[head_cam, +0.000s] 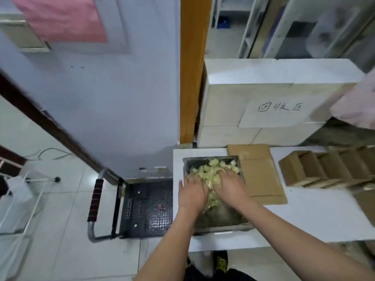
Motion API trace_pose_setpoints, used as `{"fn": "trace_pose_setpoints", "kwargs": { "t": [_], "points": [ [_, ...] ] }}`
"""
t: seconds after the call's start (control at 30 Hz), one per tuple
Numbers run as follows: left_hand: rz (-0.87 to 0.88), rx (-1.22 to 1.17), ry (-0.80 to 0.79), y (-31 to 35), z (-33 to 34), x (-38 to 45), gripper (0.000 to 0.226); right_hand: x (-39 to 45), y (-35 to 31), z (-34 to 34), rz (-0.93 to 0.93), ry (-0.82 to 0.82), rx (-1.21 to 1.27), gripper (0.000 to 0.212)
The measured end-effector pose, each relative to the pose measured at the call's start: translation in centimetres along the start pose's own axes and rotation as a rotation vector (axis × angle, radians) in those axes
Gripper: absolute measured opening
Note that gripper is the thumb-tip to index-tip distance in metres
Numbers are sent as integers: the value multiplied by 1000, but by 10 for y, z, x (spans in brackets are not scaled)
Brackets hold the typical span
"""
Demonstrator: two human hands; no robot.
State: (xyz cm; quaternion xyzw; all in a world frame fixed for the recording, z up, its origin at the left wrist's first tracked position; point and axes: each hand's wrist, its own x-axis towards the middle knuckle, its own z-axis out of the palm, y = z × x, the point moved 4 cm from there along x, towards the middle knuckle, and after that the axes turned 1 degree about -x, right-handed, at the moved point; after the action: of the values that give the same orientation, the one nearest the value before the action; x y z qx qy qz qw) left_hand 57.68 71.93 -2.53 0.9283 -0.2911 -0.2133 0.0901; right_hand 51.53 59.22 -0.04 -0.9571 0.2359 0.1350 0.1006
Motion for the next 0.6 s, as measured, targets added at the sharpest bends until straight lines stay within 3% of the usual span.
{"fn": "trace_pose_setpoints", "kwargs": {
  "t": [0.13,0.3,0.6],
  "points": [
    [137,53,29,56,-18,16,53,-14,56,-36,115,45,-4,65],
    [308,155,21,130,-15,16,52,-40,119,-56,233,-30,-85,51],
    [404,293,-36,253,0,-7,51,-109,230,-62,394,-56,31,44]
  ]
}}
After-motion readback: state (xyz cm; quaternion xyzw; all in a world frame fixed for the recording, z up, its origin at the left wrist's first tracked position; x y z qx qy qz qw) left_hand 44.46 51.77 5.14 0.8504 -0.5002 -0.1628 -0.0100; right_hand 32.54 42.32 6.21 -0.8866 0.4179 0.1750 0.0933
